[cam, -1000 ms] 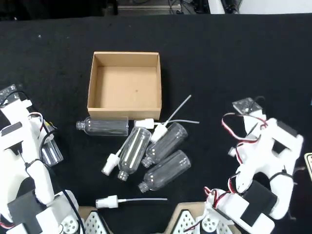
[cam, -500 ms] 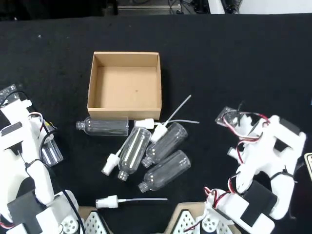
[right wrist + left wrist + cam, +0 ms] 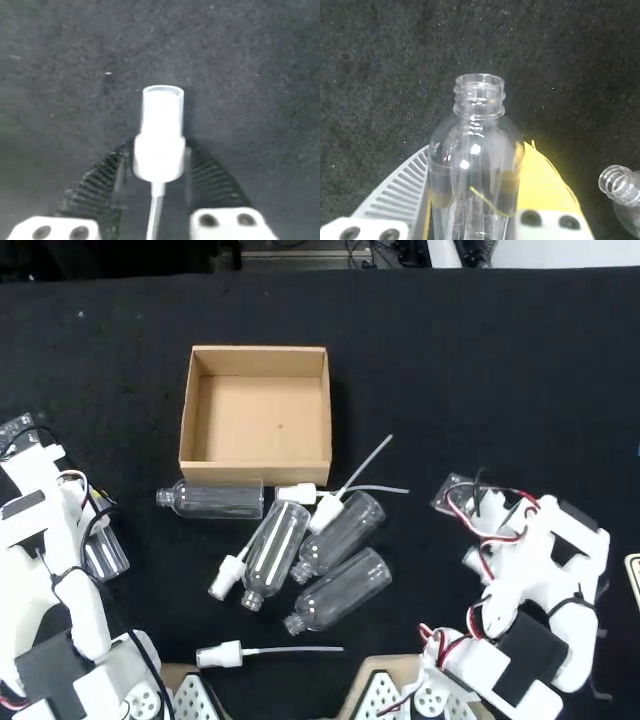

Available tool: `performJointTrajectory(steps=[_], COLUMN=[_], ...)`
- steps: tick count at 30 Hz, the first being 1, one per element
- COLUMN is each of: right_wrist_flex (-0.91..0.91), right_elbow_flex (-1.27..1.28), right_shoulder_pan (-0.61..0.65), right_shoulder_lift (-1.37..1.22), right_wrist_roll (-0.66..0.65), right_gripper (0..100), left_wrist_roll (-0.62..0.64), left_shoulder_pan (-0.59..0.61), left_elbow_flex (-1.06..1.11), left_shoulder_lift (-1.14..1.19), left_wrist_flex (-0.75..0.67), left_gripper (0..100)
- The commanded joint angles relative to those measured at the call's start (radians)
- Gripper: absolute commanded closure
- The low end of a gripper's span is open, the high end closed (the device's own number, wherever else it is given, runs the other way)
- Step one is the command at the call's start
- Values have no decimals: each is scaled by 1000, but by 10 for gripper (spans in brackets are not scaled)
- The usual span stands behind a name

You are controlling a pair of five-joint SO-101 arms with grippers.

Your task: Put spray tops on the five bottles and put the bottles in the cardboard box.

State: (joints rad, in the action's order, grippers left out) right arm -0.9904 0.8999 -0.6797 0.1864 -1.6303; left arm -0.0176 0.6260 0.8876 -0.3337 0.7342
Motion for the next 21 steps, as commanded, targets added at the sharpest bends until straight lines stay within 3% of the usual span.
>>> performJointTrajectory(steps=[1,6,11,19,21], right_wrist_flex=[-120,-155,-51,-32,-46], right_elbow_flex=[-87,-162,-127,-107,-133], right_shoulder_pan=[2,-5,-69,-101,-100], right_shoulder_lift=[50,93,81,-41,-56], right_wrist_roll=[86,219,362,583,601], right_gripper=[971,985,979,731,717], left_wrist_roll=[3,3,3,3,3], left_shoulder_pan=[-12,-12,-5,-8,-7], left_elbow_flex=[-58,-56,-56,-56,-56], left_shoulder_lift=[-11,-11,-11,-11,-11], left_wrist_flex=[-5,-5,-5,-5,-5], left_gripper=[971,971,971,971,971])
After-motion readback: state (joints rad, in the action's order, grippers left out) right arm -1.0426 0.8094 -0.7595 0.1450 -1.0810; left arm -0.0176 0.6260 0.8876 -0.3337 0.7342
